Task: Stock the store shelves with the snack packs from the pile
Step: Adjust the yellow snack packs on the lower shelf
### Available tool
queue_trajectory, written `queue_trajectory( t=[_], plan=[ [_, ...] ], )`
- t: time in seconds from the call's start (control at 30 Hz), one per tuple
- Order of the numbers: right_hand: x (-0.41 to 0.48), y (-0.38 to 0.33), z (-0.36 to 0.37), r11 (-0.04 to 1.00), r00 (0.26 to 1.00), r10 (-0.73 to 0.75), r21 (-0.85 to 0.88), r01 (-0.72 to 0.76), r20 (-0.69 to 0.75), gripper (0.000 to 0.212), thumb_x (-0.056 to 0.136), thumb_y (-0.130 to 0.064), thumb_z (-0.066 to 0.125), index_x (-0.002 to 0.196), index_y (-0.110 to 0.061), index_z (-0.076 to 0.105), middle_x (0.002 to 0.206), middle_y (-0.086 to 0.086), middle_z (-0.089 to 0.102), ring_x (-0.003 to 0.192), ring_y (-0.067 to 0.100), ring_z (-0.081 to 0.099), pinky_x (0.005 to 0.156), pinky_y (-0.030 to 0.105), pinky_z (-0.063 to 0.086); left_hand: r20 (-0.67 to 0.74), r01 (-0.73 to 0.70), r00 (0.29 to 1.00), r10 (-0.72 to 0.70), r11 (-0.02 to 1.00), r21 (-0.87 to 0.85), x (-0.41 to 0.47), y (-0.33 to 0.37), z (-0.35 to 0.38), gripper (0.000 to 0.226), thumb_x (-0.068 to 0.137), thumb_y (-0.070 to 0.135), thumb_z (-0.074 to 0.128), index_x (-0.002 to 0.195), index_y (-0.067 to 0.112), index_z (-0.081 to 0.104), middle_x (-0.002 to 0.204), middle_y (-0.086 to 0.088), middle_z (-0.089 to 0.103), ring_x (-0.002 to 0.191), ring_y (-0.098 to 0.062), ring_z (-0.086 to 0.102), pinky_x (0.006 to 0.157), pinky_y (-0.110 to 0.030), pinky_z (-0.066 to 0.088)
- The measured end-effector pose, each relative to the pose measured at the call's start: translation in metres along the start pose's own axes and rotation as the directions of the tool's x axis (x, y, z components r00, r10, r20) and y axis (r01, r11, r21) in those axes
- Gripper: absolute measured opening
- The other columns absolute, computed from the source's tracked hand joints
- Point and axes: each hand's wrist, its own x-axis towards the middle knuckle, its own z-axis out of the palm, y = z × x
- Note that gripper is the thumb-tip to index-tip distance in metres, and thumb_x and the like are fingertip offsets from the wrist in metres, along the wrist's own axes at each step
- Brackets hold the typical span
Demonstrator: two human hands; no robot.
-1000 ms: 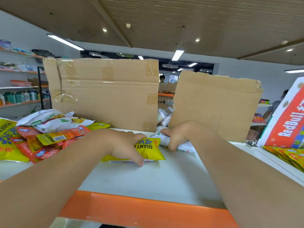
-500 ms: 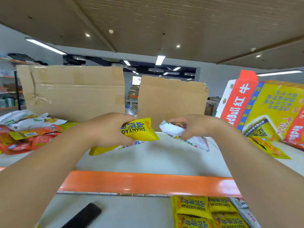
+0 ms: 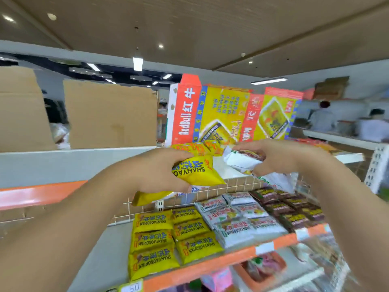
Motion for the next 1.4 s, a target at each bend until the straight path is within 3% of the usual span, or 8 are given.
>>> queue_trajectory(
  t=[0.1, 0.27, 0.37, 0.47, 0.57, 0.7, 0.87, 1.4],
  plan=[
    [-0.031, 0.028, 0.015, 1.0, 0.999, 0.026, 0.001, -0.026, 0.031, 0.074, 0.083, -0.019, 0.071, 0.142, -0.053, 0.044, 0.133, -0.017, 0.056, 0.085, -0.01, 0.057, 0.063, 0.008, 0.038, 0.093, 0.0, 0.996, 0.002, 1.0, -0.022, 0.014, 0.021, 0.043, 0.043, 0.076, 0.044, 0.083, 0.114, 0.042, 0.062, 0.096, 0.023, 0.066, 0.088, 0.0, 0.063, 0.079, -0.028, 0.051],
    [-0.038, 0.054, 0.056, 0.998, 0.992, 0.034, 0.043, -0.04, 0.12, 0.076, 0.083, -0.018, 0.071, 0.146, -0.051, 0.041, 0.134, -0.022, 0.049, 0.113, 0.004, 0.05, 0.08, 0.009, 0.041, 0.169, 0.062, 0.983, -0.065, 0.998, 0.024, 0.027, 0.015, 0.098, 0.042, 0.072, 0.051, 0.078, 0.109, 0.046, 0.057, 0.097, 0.02, 0.065, 0.089, -0.006, 0.062, 0.081, -0.031, 0.052],
    [-0.024, 0.065, 0.09, 0.995, 0.987, 0.021, 0.095, -0.037, 0.162, 0.079, 0.079, -0.018, 0.073, 0.145, -0.051, 0.044, 0.145, -0.019, 0.05, 0.124, 0.006, 0.053, 0.1, 0.024, 0.045, 0.183, 0.143, 0.972, -0.146, 0.989, 0.03, 0.028, -0.004, 0.124, 0.035, 0.072, 0.05, 0.079, 0.099, 0.05, 0.056, 0.092, 0.021, 0.066, 0.087, -0.007, 0.063, 0.078, -0.03, 0.052],
    [-0.008, 0.072, 0.126, 0.989, 0.975, 0.013, 0.142, -0.045, 0.223, 0.08, 0.079, -0.02, 0.07, 0.145, -0.054, 0.041, 0.15, -0.022, 0.043, 0.131, 0.006, 0.048, 0.106, 0.027, 0.042, 0.214, 0.204, 0.954, -0.211, 0.977, 0.056, 0.023, -0.028, 0.159, 0.053, 0.076, 0.048, 0.08, 0.124, 0.042, 0.058, 0.111, 0.016, 0.067, 0.1, -0.013, 0.063, 0.088, -0.032, 0.053],
    [0.013, 0.073, 0.161, 0.988, 0.956, -0.003, 0.149, -0.043, 0.293, 0.081, 0.079, -0.024, 0.068, 0.143, -0.062, 0.036, 0.153, -0.022, 0.041, 0.132, 0.01, 0.049, 0.105, 0.033, 0.046, 0.256, 0.259, 0.925, -0.281, 0.959, 0.118, 0.021, -0.06, 0.197, 0.082, 0.078, 0.053, 0.075, 0.151, 0.041, 0.039, 0.14, 0.01, 0.057, 0.123, -0.017, 0.056, 0.097, -0.03, 0.048],
    [0.049, 0.069, 0.199, 0.993, 0.94, 0.019, 0.104, -0.058, 0.34, 0.079, 0.084, -0.021, 0.065, 0.147, -0.058, 0.034, 0.152, -0.02, 0.042, 0.12, 0.011, 0.054, 0.086, 0.026, 0.05, 0.266, 0.302, 0.907, -0.326, 0.945, 0.128, 0.033, -0.101, 0.228, 0.089, 0.083, 0.053, 0.073, 0.158, 0.038, 0.027, 0.158, 0.007, 0.039, 0.138, -0.019, 0.044, 0.103, -0.029, 0.042],
    [0.091, 0.062, 0.235, 0.995, 0.964, 0.033, 0.079, -0.056, 0.264, 0.081, 0.087, -0.015, 0.067, 0.15, -0.052, 0.033, 0.148, -0.01, 0.048, 0.109, 0.014, 0.056, 0.079, 0.028, 0.045, 0.175, 0.3, 0.932, -0.317, 0.947, 0.118, 0.055, -0.139, 0.248, 0.082, 0.084, 0.052, 0.072, 0.155, 0.039, 0.032, 0.153, 0.006, 0.045, 0.135, -0.019, 0.047, 0.103, -0.031, 0.043],
    [0.172, 0.156, 0.279, 0.981, 0.986, -0.077, 0.188, 0.049, 0.145, 0.085, 0.085, -0.021, 0.072, 0.151, -0.052, 0.029, 0.146, -0.005, 0.047, 0.121, 0.019, 0.052, 0.089, 0.033, 0.047, 0.039, 0.375, 0.917, -0.397, 0.89, 0.26, 0.164, -0.167, 0.29, 0.078, 0.085, 0.047, 0.074, 0.153, 0.033, 0.039, 0.146, 0.001, 0.053, 0.131, -0.024, 0.052, 0.102, -0.038, 0.047]
  ],
)
